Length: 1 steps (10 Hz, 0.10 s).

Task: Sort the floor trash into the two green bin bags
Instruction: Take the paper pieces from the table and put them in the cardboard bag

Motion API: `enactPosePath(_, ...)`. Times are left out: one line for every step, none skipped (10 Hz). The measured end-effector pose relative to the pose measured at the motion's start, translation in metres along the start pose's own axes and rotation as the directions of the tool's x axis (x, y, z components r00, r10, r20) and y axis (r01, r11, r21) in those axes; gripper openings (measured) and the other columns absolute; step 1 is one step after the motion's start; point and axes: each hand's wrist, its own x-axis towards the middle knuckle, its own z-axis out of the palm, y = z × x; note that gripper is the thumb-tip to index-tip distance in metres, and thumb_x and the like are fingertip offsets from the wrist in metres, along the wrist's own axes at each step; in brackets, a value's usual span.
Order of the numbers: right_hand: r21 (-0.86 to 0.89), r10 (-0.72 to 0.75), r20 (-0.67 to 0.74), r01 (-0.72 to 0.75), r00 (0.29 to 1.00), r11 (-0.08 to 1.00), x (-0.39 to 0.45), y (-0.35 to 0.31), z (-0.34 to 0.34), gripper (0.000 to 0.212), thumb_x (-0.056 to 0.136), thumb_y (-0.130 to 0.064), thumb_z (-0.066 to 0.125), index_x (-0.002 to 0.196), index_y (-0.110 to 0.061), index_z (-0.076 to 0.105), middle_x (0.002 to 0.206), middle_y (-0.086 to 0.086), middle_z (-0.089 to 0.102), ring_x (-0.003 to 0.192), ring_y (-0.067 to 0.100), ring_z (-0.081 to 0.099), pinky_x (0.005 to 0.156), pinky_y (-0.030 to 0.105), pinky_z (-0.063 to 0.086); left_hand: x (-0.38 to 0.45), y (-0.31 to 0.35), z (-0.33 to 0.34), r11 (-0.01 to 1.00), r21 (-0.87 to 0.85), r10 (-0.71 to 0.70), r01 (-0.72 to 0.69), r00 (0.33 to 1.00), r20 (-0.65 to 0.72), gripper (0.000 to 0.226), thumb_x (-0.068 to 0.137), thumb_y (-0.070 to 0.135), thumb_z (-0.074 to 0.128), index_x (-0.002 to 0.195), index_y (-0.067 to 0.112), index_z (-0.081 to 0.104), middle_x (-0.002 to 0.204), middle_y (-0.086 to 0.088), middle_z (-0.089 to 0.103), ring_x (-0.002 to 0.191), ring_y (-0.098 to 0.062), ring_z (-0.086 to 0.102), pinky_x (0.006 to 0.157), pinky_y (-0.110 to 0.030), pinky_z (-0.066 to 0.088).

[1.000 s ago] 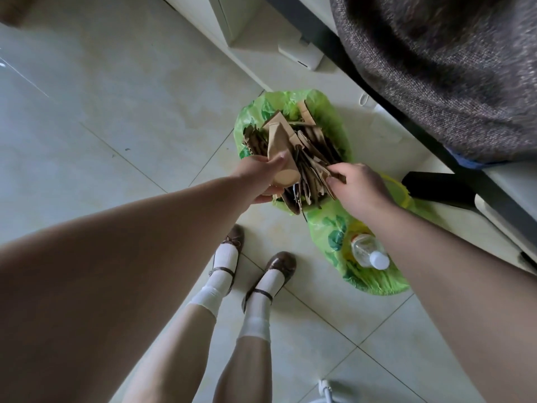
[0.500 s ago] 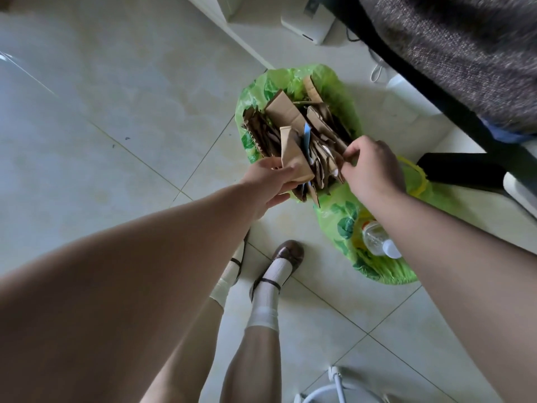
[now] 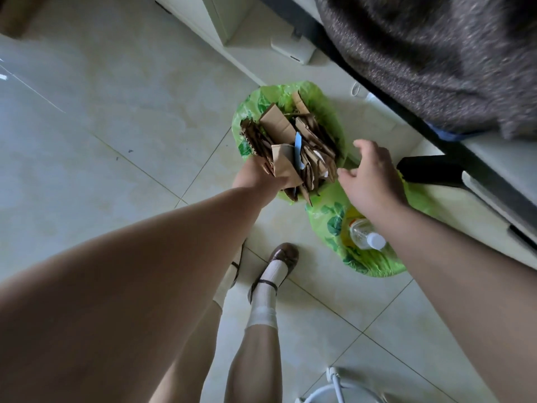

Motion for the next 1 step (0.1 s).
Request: enactPosePath(0.024,-0.046,-0.036,0.047,0.998,0.999,-0.0137,-0.0071,-0.0343,0.057,0.086,-0.023,0.061,0.137,-0.018,0.035,0.136,0.012,0.044,0.114,0.030,0.055,0.096,0.042,0.044,-0.0250,0.0173,-0.0220,0.986,0.013,0.165,-0.164,0.982,-0.095,0.051,0.078,0.026,0.072,0.123,0.018,0.052,0.115,0.000,0.061,0.104,-0.020,0.058,0.080,-0.030,0.049)
